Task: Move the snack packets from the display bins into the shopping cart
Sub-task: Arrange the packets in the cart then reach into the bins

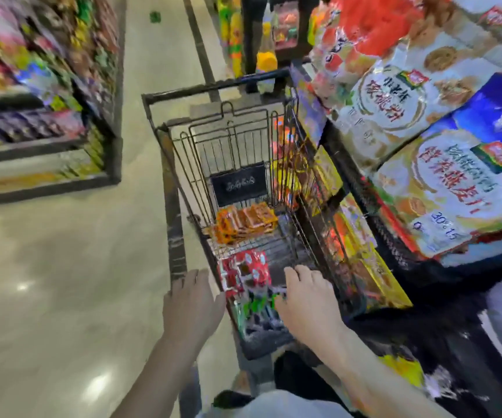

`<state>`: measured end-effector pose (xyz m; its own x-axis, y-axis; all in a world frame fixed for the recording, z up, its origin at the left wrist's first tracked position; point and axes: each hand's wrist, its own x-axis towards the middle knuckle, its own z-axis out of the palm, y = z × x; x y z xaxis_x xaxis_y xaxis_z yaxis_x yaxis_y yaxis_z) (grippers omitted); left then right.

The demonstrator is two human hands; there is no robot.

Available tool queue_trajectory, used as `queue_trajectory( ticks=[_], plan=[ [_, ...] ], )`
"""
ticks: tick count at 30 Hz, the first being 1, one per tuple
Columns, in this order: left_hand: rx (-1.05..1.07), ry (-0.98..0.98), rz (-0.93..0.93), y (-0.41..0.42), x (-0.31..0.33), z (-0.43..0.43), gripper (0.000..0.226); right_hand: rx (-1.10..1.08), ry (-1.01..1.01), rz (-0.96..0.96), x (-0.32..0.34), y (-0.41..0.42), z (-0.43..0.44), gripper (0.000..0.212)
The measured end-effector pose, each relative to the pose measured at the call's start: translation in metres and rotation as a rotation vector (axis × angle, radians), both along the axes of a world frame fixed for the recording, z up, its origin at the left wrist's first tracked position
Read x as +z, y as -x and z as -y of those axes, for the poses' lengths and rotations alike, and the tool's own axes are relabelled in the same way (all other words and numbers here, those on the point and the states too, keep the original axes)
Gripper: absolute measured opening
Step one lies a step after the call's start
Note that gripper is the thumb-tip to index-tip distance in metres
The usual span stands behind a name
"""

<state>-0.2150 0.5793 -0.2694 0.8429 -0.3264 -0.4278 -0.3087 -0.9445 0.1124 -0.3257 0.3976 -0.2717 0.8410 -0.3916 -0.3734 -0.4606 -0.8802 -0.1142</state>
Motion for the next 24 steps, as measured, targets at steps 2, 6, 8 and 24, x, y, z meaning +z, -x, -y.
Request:
queue_trajectory(
  ticks=[2,6,8,24],
  plan=[
    [0.070,0.017,-0.031,-0.008,-0.019,0.007,0.060,0.040,-0.033,-0.023,-0.020,-0.020,0.005,0.063],
    [0.245,0.073,-0.090,-0.028,-0.059,0.024,0.061,0.073,-0.146,-0.084,-0.068,-0.062,0.023,0.063],
    [0.387,0.135,-0.103,-0.043,-0.080,0.033,0.072,0.070,-0.199,-0.109,-0.095,-0.082,0.032,0.064],
    [1.082,0.744,0.053,-0.104,-0.211,0.078,0.020,-0.213,-0.431,-0.352,-0.324,-0.192,0.081,0.072]
  ],
)
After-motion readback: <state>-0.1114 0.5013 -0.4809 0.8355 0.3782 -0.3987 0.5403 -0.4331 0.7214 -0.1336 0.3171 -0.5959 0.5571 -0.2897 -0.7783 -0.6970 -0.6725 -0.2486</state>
